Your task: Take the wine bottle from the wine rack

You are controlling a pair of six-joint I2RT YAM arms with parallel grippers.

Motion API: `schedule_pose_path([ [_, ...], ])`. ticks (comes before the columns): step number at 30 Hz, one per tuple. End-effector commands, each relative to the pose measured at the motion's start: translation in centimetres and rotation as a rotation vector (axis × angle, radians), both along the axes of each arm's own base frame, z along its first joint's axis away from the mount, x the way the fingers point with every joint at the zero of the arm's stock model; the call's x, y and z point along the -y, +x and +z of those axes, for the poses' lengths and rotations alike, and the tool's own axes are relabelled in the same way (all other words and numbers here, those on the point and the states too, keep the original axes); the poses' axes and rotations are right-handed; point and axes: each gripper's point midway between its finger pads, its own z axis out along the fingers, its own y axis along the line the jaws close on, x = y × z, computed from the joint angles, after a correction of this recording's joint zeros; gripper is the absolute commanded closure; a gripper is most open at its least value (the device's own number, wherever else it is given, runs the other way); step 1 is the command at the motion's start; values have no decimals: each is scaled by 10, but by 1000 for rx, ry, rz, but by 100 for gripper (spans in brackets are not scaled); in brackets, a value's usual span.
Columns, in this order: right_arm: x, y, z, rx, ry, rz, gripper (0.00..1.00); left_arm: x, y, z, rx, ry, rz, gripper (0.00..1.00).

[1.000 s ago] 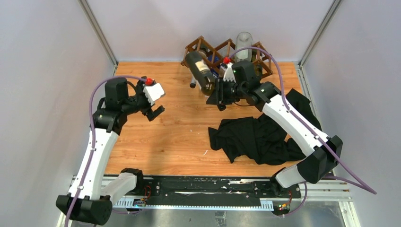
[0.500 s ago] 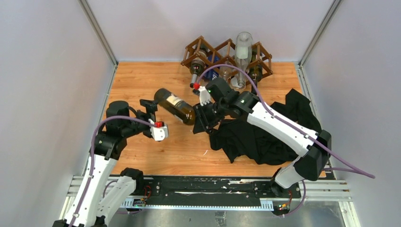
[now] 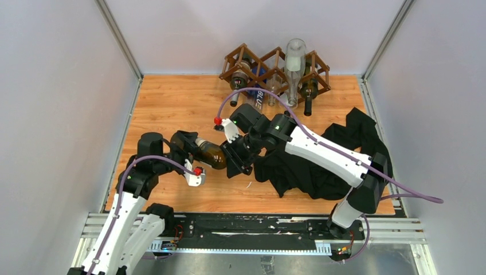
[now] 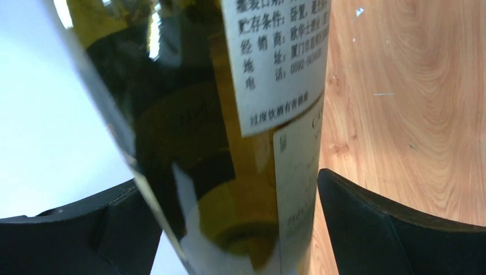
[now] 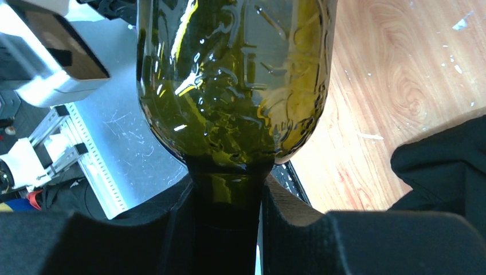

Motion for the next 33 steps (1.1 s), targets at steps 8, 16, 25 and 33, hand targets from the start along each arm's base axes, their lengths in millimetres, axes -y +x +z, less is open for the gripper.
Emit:
schedule_pose_path([
  [8, -26, -6, 25, 92, 90, 131, 100, 4, 8, -6, 50, 58, -51, 40],
  [16, -15, 29, 28, 184, 50, -27, 45, 15, 26, 40, 237, -216, 17, 100],
  [25, 13, 61, 76, 354, 173, -231, 15, 15, 36, 69, 252, -388, 82, 100],
  [33, 64, 84, 141, 570, 297, -462, 9, 7, 45, 107, 186, -621, 211, 100],
])
